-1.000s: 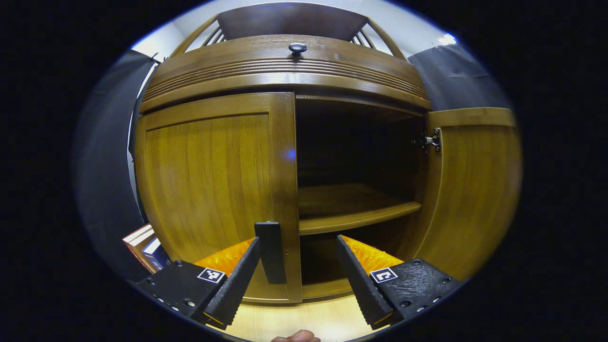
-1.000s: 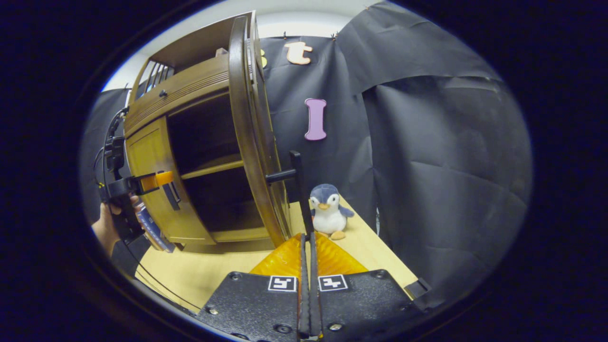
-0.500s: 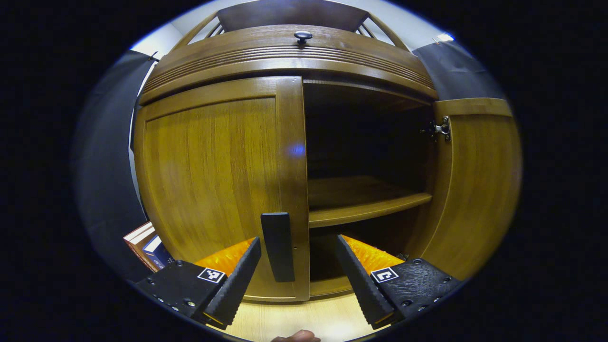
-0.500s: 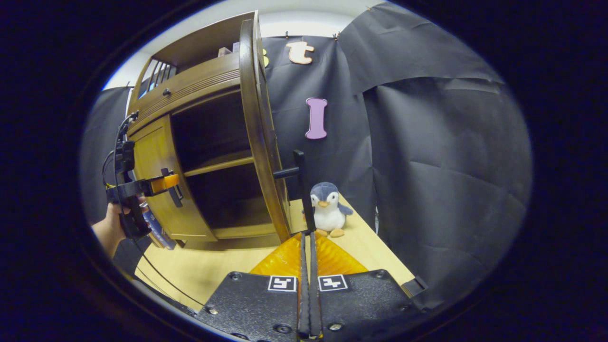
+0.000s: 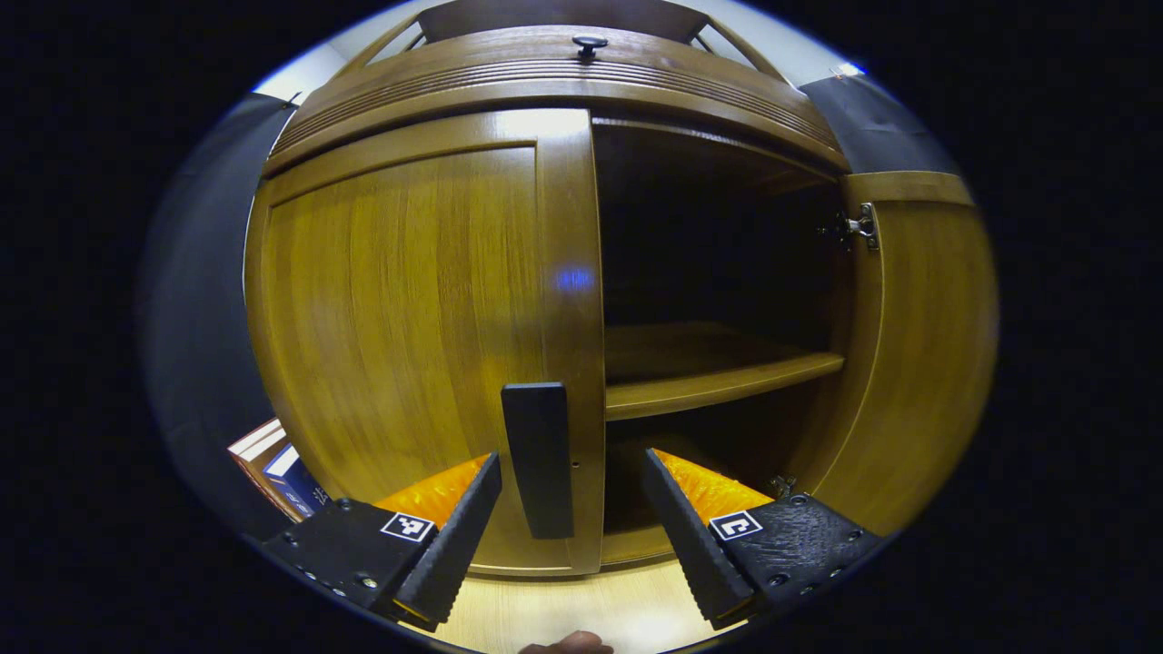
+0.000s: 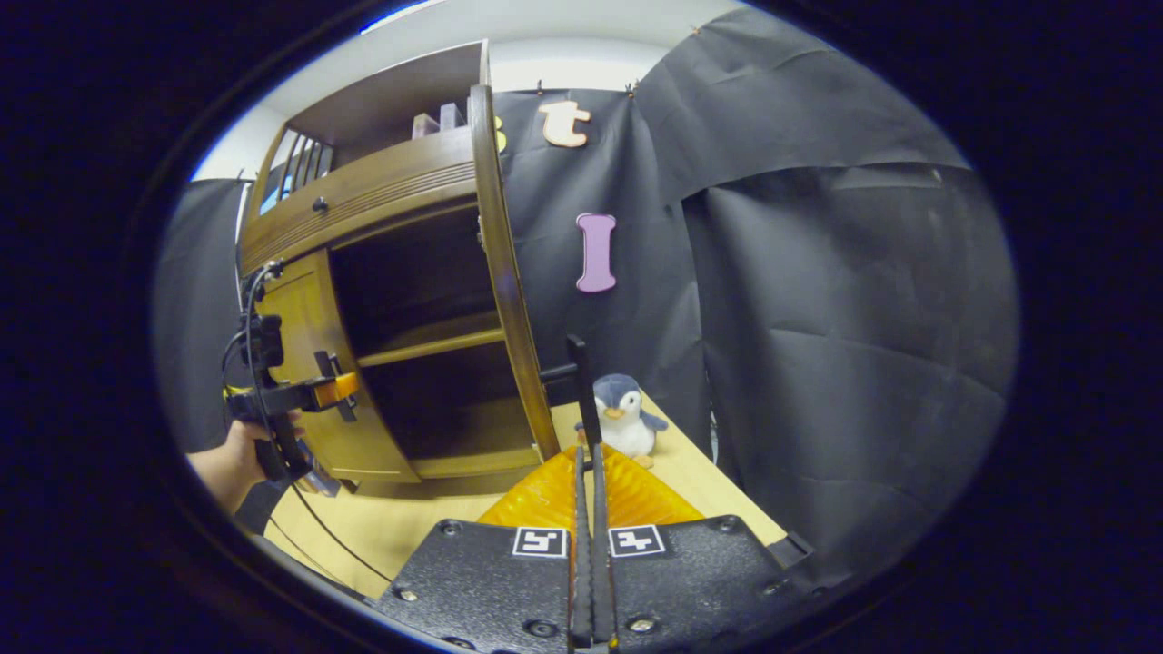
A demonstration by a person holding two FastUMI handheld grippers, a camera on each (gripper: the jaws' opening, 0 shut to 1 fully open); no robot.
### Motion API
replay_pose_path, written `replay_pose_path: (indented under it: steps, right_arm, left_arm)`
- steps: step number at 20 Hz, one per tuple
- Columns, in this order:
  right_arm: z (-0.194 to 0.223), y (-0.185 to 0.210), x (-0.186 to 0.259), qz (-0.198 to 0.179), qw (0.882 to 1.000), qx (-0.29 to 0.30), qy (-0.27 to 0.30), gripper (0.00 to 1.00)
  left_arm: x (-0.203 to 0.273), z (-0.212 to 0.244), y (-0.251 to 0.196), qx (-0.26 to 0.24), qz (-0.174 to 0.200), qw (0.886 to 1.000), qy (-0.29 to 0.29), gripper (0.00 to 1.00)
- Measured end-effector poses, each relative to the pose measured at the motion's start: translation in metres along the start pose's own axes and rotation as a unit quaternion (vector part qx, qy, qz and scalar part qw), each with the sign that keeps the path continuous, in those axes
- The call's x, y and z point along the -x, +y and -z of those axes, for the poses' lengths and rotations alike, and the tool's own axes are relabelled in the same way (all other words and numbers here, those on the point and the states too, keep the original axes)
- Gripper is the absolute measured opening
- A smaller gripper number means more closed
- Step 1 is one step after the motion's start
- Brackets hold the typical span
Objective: Open the right door of the double-door shoe cabinet with the right hand, and open the left door with the left hand.
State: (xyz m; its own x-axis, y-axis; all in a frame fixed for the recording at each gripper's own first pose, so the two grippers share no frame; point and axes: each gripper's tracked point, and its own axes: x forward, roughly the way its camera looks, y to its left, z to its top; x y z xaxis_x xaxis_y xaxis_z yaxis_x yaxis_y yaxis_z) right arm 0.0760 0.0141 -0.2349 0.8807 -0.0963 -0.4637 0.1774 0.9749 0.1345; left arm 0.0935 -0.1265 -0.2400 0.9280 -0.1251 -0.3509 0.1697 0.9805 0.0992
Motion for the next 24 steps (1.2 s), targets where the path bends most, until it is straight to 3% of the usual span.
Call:
replay_pose_path:
  steps: [1,4,5,13,20,21,22,24]
  right_arm:
    - [-0.003,0.001,0.001,0.002,1.000,-0.001,-0.004,0.04]
    - [-0.010,0.006,0.007,0.006,1.000,-0.006,-0.017,0.00]
    - [-0.011,0.008,0.009,0.006,1.000,-0.006,-0.022,0.04]
    - [-0.012,0.038,0.017,-0.018,0.999,0.008,-0.036,0.08]
    - [-0.008,0.055,0.015,-0.025,0.999,0.026,-0.032,0.35]
    - [-0.007,0.058,0.014,-0.025,0.999,0.028,-0.032,0.39]
    - [-0.007,0.059,0.012,-0.025,0.999,0.029,-0.030,0.43]
    - [-0.004,0.063,0.011,-0.027,0.999,0.032,-0.027,0.54]
  left_arm:
    - [-0.002,0.001,0.001,0.000,-0.001,1.000,0.000,0.94]
    - [-0.011,0.006,0.006,0.002,-0.004,1.000,0.004,0.94]
    - [-0.014,0.007,0.007,0.003,-0.005,1.000,0.004,0.94]
    - [-0.028,0.010,0.017,0.003,-0.009,1.000,-0.004,0.94]
    - [-0.026,0.006,0.025,0.004,-0.020,1.000,-0.023,0.95]
    - [-0.025,0.007,0.028,0.003,-0.024,0.999,-0.023,0.90]
    - [-0.023,0.007,0.033,0.004,-0.028,0.999,-0.025,0.95]
    - [-0.025,0.007,0.028,0.011,-0.007,1.000,-0.027,0.95]
